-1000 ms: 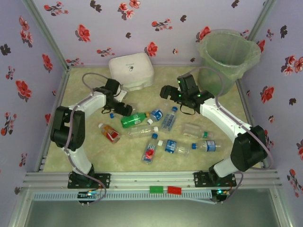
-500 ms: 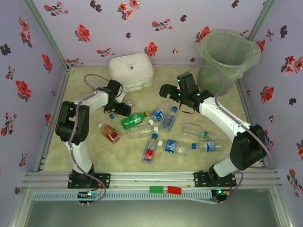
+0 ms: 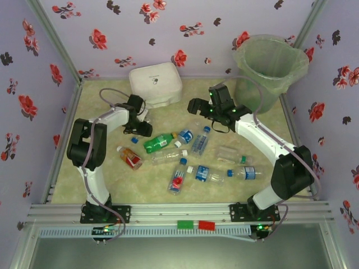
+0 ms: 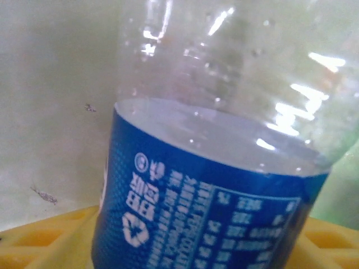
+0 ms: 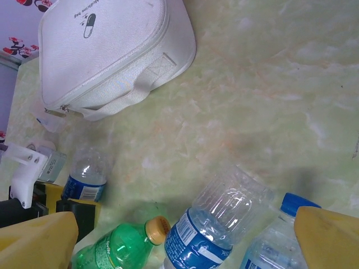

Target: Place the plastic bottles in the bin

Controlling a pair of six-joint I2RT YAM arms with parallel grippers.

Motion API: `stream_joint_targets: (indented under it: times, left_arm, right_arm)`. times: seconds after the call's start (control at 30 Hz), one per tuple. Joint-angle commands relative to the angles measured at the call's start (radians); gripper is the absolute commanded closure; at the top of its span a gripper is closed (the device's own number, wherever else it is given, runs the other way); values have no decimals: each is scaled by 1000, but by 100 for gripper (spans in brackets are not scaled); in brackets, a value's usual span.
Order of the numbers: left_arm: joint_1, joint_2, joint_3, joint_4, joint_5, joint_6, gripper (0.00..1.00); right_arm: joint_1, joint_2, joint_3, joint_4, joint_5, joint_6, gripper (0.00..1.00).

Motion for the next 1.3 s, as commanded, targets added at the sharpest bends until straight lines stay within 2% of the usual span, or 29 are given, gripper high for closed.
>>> stream_joint_targets:
  times: [0.0,0.17,0.3,0.43,0.6,0.83,1.0,1.27]
  left_arm:
    - [7,-8,14,-17,-11,6,36]
    - [7,-51,14,-7,0,-5,51]
    - [5,-122,55,-10,48,-38,54]
    - [-17,-195,108,35,178,-98,54]
    - [-70,-243,123,231,383,-249,54]
    - [-180,-207,182,467,545,-404,54]
    - [-231,-191,203,540,612,-445,54]
    - [-271,-192,207,486,671,-420,54]
  right_arm:
    - [6,12,9,24,-34,-4,0]
    - [2,29,44,50,-110,1,0]
    - [-10,14,47,101,-164,-13,0]
    - [-38,-14,37,155,-226,-24,0]
    - [-78,-44,23,241,-352,-12,2]
    - [-88,-71,-9,395,-500,30,6]
    - [-93,-85,-29,417,-506,31,10]
    - [-127,-123,-73,413,-444,14,19]
